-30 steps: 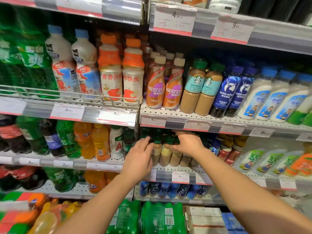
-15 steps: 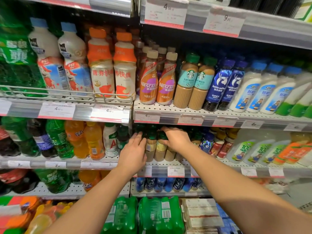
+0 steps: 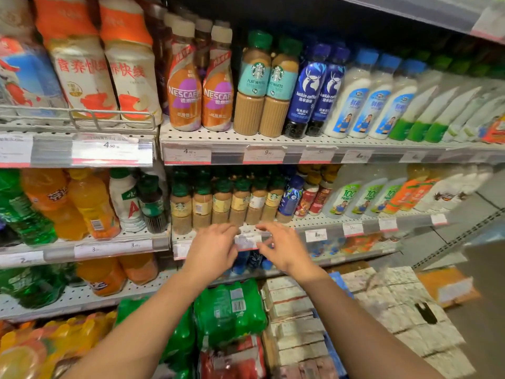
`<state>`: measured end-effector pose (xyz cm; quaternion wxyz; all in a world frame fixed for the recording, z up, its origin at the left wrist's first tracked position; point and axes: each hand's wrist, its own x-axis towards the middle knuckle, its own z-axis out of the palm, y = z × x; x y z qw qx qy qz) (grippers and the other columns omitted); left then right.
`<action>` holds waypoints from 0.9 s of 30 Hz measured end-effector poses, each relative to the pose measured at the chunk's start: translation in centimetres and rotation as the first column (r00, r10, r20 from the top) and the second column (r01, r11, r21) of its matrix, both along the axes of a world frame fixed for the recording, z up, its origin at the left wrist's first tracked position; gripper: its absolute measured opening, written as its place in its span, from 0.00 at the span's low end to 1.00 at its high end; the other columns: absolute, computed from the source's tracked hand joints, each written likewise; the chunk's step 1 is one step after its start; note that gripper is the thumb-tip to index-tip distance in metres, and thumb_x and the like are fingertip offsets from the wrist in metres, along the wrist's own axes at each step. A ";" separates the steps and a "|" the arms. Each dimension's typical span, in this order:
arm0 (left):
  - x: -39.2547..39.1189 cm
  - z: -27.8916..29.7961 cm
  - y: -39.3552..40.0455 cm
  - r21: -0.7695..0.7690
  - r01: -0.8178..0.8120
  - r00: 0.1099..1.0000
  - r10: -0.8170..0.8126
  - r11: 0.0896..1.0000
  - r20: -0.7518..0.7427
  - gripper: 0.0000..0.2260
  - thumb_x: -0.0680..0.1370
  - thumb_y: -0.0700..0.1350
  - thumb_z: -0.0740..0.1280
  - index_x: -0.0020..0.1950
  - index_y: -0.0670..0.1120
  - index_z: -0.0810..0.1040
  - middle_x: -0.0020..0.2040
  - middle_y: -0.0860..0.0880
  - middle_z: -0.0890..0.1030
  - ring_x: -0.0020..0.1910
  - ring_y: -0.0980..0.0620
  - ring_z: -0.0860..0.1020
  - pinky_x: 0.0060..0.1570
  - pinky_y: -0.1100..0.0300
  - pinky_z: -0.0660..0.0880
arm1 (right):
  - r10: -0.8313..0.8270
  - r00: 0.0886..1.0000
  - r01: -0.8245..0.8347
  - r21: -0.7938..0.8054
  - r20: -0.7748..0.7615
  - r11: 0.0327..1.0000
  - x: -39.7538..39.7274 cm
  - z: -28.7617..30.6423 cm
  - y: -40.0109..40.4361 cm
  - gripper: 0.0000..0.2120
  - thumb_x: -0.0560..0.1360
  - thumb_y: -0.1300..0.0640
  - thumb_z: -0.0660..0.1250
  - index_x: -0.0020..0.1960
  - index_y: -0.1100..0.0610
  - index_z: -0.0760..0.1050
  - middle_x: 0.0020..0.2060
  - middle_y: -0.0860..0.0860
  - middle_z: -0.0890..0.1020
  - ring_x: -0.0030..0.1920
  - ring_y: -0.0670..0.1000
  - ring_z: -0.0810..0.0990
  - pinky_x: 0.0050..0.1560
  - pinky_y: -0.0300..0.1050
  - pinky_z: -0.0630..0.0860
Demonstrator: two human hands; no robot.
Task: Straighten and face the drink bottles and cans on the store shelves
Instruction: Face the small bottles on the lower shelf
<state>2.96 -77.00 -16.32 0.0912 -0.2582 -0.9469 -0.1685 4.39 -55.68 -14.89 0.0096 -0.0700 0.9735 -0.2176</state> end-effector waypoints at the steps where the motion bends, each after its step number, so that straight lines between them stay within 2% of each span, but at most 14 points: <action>1: 0.3 -0.5 0.7 -0.005 0.018 1.000 -0.018 1.000 0.024 0.14 0.72 0.46 0.70 0.57 0.47 0.81 0.52 0.48 0.84 0.50 0.44 0.82 0.49 0.50 0.79 | -0.022 0.999 0.022 -0.004 0.041 1.000 0.9 -0.9 0.8 0.21 0.74 0.44 0.66 0.66 0.48 0.75 0.55 0.48 0.83 0.47 0.49 0.84 0.54 0.52 0.79; 3: 0.9 -1.9 2.3 -0.019 0.039 0.995 -0.038 0.999 0.087 0.13 0.71 0.45 0.71 0.56 0.48 0.83 0.50 0.49 0.85 0.48 0.44 0.83 0.46 0.52 0.79 | -0.077 0.989 0.074 0.028 0.125 0.997 3.0 -2.7 2.6 0.21 0.73 0.43 0.64 0.64 0.48 0.77 0.54 0.49 0.84 0.52 0.52 0.83 0.55 0.51 0.79; 5: 1.6 -3.4 3.5 -0.039 0.054 0.986 -0.047 0.998 0.158 0.14 0.73 0.46 0.69 0.58 0.49 0.82 0.52 0.48 0.85 0.50 0.44 0.83 0.48 0.52 0.80 | -0.124 0.966 0.105 0.094 0.225 0.990 4.9 -4.1 4.2 0.20 0.75 0.45 0.66 0.65 0.48 0.77 0.54 0.50 0.84 0.56 0.54 0.82 0.57 0.50 0.78; 8: 2.7 -5.7 5.4 -0.105 0.080 0.962 -0.049 0.991 0.268 0.16 0.77 0.50 0.65 0.65 0.52 0.78 0.60 0.49 0.82 0.58 0.44 0.81 0.54 0.51 0.78 | -0.151 0.939 0.138 0.063 0.308 0.988 7.4 -5.8 7.1 0.20 0.76 0.46 0.68 0.66 0.48 0.77 0.58 0.48 0.83 0.51 0.51 0.82 0.57 0.50 0.78; 10: 3.5 -7.0 6.4 -0.158 0.076 0.935 -0.015 0.984 0.355 0.18 0.79 0.52 0.64 0.69 0.53 0.75 0.64 0.49 0.80 0.61 0.44 0.79 0.55 0.52 0.76 | -0.142 0.925 0.129 0.059 0.354 0.990 8.4 -6.8 9.1 0.19 0.78 0.47 0.69 0.68 0.50 0.76 0.60 0.47 0.81 0.49 0.50 0.82 0.57 0.50 0.78; 16: 3.9 -11.0 7.8 -0.190 -0.008 0.858 0.104 0.982 0.502 0.20 0.78 0.53 0.65 0.71 0.54 0.72 0.68 0.49 0.77 0.64 0.45 0.77 0.59 0.50 0.77 | -0.063 0.891 0.067 0.007 0.450 0.998 6.2 -10.5 13.7 0.20 0.79 0.51 0.70 0.70 0.51 0.75 0.64 0.49 0.81 0.51 0.47 0.83 0.57 0.45 0.78; 19: 3.1 -12.6 8.3 -0.205 -0.111 0.832 0.203 0.973 0.517 0.23 0.79 0.53 0.66 0.74 0.54 0.70 0.73 0.50 0.73 0.68 0.46 0.75 0.61 0.50 0.76 | -0.030 0.894 0.044 -0.022 0.447 0.999 2.7 -13.0 15.2 0.25 0.79 0.50 0.68 0.75 0.50 0.70 0.69 0.48 0.76 0.61 0.50 0.79 0.64 0.46 0.74; 22: 2.1 -14.5 8.6 -0.209 -0.195 0.812 0.277 0.958 0.513 0.24 0.80 0.52 0.66 0.75 0.51 0.69 0.74 0.50 0.72 0.69 0.46 0.73 0.63 0.52 0.74 | 0.066 0.927 -0.083 0.030 0.369 0.996 -1.1 -15.5 15.4 0.29 0.78 0.53 0.68 0.78 0.55 0.66 0.73 0.52 0.72 0.68 0.55 0.75 0.67 0.47 0.68; 24: 1.3 -16.0 8.6 -0.204 -0.236 0.804 0.309 0.950 0.507 0.24 0.80 0.51 0.67 0.75 0.50 0.70 0.74 0.49 0.72 0.70 0.46 0.72 0.65 0.52 0.73 | 0.099 0.940 -0.107 0.006 0.326 0.994 -3.7 -17.2 15.6 0.31 0.78 0.54 0.69 0.78 0.58 0.65 0.73 0.54 0.70 0.64 0.56 0.77 0.64 0.47 0.70; 25: 1.0 -16.8 8.6 -0.192 -0.255 0.803 0.318 0.948 0.504 0.24 0.80 0.51 0.67 0.75 0.50 0.70 0.74 0.49 0.71 0.70 0.46 0.72 0.65 0.52 0.72 | 0.099 0.947 -0.106 0.007 0.306 0.994 -5.0 -18.2 15.8 0.29 0.78 0.54 0.69 0.76 0.59 0.66 0.70 0.55 0.71 0.60 0.56 0.78 0.60 0.46 0.71; 27: 0.6 -18.5 8.4 -0.178 -0.274 0.807 0.326 0.945 0.493 0.24 0.79 0.50 0.68 0.75 0.50 0.70 0.74 0.49 0.71 0.70 0.46 0.72 0.65 0.51 0.73 | 0.085 0.961 -0.099 0.041 0.262 0.994 -7.4 -20.1 15.7 0.19 0.78 0.56 0.68 0.67 0.62 0.73 0.60 0.58 0.76 0.58 0.57 0.76 0.54 0.47 0.70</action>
